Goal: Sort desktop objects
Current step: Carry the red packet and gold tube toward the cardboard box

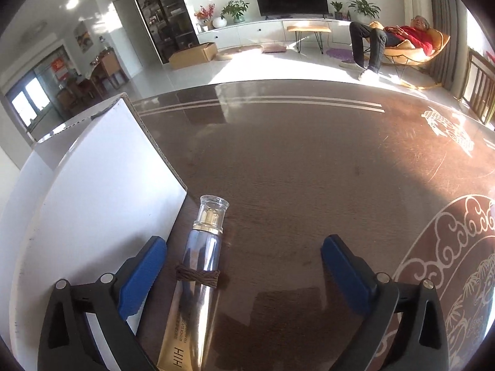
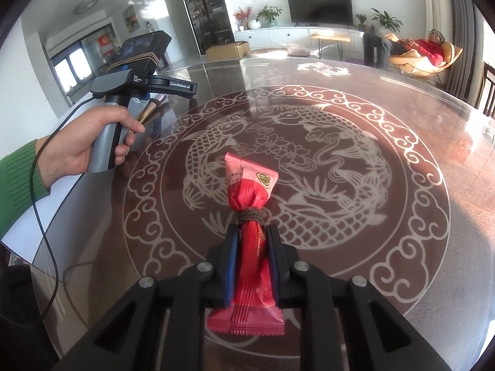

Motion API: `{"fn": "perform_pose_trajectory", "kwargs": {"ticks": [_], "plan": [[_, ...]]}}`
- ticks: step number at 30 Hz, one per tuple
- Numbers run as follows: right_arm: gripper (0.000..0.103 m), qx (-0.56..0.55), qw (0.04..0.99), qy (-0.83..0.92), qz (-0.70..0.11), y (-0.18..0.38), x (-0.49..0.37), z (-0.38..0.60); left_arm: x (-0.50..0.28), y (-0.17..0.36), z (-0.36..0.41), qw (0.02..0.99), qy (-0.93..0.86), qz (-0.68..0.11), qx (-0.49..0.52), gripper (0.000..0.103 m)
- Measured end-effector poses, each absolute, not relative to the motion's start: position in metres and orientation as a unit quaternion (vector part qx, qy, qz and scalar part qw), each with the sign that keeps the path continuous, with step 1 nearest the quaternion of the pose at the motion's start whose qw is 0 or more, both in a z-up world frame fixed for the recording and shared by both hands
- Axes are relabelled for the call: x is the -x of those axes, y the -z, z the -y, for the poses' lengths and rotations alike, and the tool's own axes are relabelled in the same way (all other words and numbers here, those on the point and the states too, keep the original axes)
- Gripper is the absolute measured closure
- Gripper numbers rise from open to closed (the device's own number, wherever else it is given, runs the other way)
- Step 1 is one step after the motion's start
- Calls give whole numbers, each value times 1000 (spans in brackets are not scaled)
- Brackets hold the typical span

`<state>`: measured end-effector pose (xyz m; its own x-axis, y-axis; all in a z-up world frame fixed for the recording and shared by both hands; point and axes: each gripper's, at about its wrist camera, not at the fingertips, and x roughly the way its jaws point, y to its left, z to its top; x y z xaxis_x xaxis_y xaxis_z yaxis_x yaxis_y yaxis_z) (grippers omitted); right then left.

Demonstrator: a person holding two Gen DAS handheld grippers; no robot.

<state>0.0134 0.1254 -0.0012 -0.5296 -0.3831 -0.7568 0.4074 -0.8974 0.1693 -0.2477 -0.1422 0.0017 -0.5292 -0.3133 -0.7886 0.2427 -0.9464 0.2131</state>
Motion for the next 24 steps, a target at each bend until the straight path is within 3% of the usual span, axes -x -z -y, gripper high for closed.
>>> {"fn": "perform_pose_trajectory", "kwargs": {"ticks": [7,11,13,15,17,20,24], "plan": [[84,-429,227,874,-11,1,-13,-126,247,-2,152,187,867,-9,-462,0],[84,-429,227,874,-11,1,-16,-126,252,4,168,151,853,-87,-493,0],[84,-429,227,874,-11,1,-16,-126,248,4,164,130,857,-72,-494,0],[84,-429,226,875,-12,1,-16,-126,235,2,160,113,869,-55,-478,9],[84,-429,225,875,-11,1,-16,-126,217,-2,154,94,882,-36,-460,41],[84,-428,221,876,-13,0,-15,-127,189,-6,136,53,890,7,-453,73],[84,-427,214,878,-20,0,-16,-126,135,-8,126,24,894,-2,-447,74]]}}
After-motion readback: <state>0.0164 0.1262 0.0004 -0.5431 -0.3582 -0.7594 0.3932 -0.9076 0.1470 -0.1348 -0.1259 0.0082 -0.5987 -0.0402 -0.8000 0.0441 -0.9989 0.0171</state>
